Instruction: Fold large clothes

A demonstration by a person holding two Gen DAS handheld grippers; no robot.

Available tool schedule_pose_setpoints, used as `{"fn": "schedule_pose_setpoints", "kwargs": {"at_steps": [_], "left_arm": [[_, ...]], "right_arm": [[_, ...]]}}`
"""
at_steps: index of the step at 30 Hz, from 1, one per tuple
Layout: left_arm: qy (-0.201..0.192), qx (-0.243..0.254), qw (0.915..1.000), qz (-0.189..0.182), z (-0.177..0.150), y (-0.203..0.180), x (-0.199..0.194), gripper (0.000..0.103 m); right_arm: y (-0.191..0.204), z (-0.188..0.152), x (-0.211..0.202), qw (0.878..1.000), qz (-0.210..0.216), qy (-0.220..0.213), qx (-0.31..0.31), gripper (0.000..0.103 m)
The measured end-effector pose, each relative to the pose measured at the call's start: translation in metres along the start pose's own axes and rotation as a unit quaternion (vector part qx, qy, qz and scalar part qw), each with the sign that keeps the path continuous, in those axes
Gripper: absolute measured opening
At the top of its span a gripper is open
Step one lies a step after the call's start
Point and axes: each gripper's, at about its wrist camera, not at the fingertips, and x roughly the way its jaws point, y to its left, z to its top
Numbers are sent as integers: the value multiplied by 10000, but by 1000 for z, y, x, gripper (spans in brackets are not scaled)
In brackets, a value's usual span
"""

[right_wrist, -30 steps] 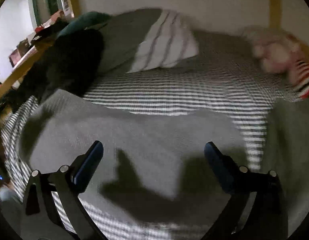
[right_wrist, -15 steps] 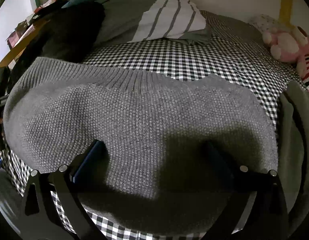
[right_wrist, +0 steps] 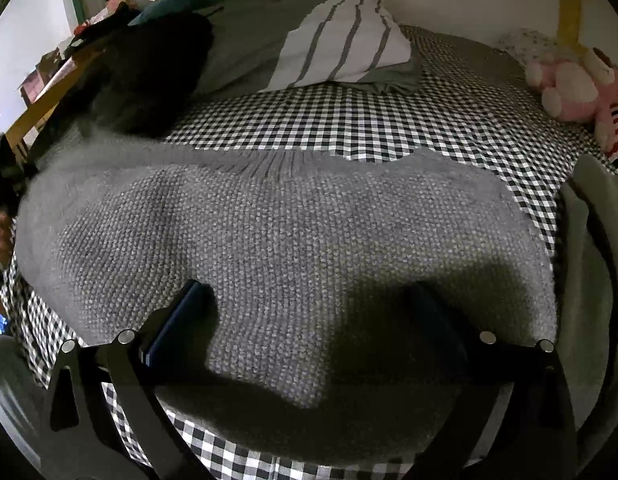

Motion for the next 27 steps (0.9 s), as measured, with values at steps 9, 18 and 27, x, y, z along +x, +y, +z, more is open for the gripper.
{"fn": "schedule_pose_setpoints", "kwargs": {"at_steps": [9,18,27], "left_arm": [[-1862,176,9785,871,-36,-48,-87,93],[-540,2505,9407,2223,-146,-187,47,97],[-779,2302,9498,1971,-156,-160,38,98]], "right_arm": [[-5,1,-29,9972,-360,-555,362,99],[18,-2,0,9973,-677,-275,-16,99],[38,-4,-20,9966,-708,-414,-93,99]]}}
